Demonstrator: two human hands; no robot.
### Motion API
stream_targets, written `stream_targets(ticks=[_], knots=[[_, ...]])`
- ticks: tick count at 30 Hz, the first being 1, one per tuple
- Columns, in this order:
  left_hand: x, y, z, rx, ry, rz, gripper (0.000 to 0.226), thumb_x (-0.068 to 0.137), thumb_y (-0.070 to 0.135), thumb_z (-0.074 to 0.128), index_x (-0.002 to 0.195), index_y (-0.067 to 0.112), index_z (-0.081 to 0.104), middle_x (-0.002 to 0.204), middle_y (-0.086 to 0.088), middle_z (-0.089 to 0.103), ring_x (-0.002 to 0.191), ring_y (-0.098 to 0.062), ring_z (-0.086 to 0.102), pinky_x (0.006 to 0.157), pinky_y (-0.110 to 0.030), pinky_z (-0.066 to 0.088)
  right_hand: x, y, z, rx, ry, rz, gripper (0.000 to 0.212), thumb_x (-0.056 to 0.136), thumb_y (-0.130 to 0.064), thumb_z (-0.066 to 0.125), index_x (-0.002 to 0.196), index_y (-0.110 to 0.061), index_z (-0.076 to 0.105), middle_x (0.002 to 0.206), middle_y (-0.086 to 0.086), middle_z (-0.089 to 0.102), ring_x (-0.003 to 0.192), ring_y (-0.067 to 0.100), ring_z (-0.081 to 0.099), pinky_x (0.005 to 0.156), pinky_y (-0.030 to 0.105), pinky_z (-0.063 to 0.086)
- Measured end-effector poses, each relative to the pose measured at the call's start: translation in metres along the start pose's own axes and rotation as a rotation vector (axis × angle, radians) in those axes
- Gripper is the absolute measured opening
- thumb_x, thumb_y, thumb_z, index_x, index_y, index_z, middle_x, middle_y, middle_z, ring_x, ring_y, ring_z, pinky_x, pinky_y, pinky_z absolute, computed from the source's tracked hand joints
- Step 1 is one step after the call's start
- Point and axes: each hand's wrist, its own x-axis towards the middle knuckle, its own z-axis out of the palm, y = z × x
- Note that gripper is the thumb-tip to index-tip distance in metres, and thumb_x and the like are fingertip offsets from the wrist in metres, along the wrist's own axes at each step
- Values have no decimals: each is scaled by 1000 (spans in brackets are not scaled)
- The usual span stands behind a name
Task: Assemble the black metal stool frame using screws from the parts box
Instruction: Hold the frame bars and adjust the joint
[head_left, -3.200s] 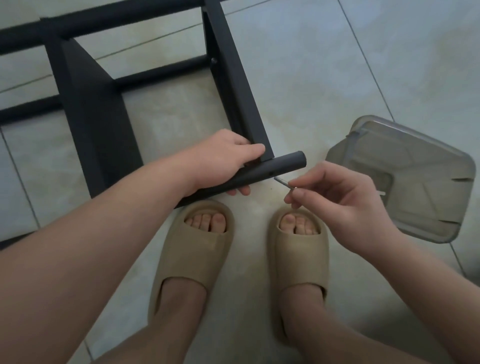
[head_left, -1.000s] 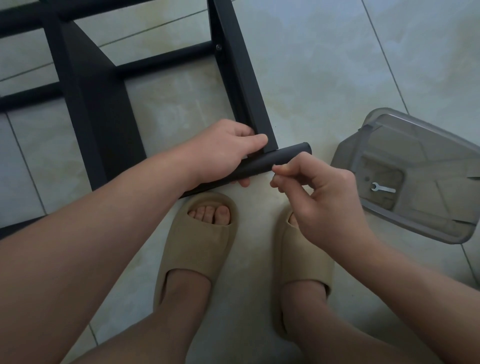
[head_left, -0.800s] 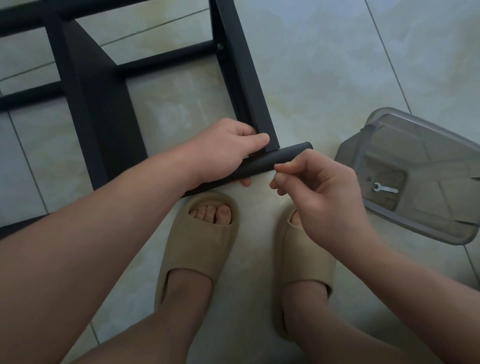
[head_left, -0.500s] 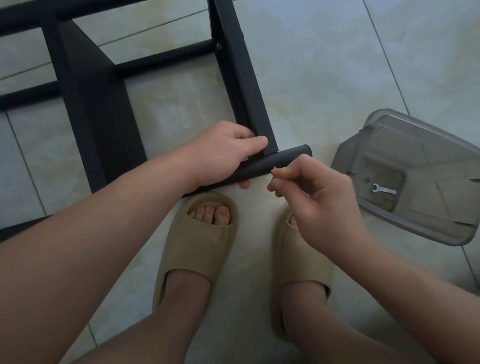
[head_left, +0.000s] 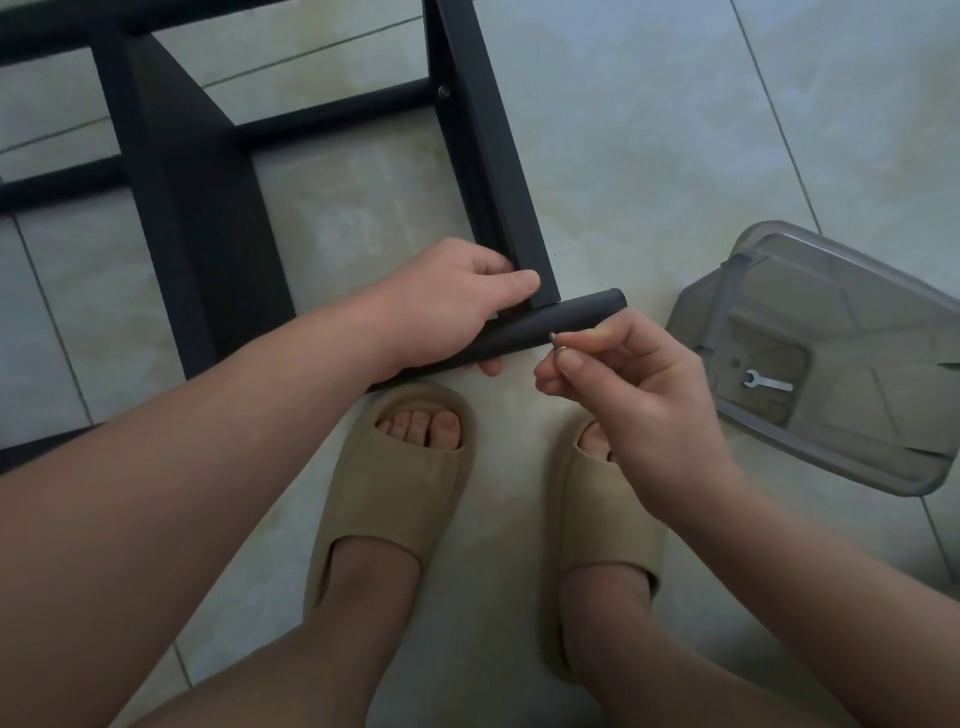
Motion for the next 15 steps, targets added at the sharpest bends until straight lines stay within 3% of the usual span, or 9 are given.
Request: stream_targets(ticks=[6, 11, 15], knots=[[0, 3, -1, 11, 3, -5, 41, 102, 39, 52, 96, 2, 67, 82, -23, 73, 60, -24, 70, 67, -33, 51, 4, -4, -1, -65, -11, -31, 16, 92, 13, 58, 86, -1, 62, 70, 9, 66, 67, 14, 65, 68, 23, 56], [0, 3, 0, 8, 12, -4, 41, 102, 38, 52, 96, 0, 67, 79, -18, 73, 57, -21, 69, 58, -27, 49, 4, -7, 0, -222, -15, -51, 15, 92, 12, 61, 85, -1, 64, 66, 3, 67, 64, 8, 62, 48, 9, 42], [0, 3, 0, 4, 18, -3, 41, 102, 37, 53, 97, 0, 67, 79, -20, 72, 56, -22, 69, 55, -24, 49, 8, -10, -4, -292, -47, -61, 18, 92, 10, 62, 84, -6, 65, 66, 1, 69, 64, 11, 63, 63, 18, 50]])
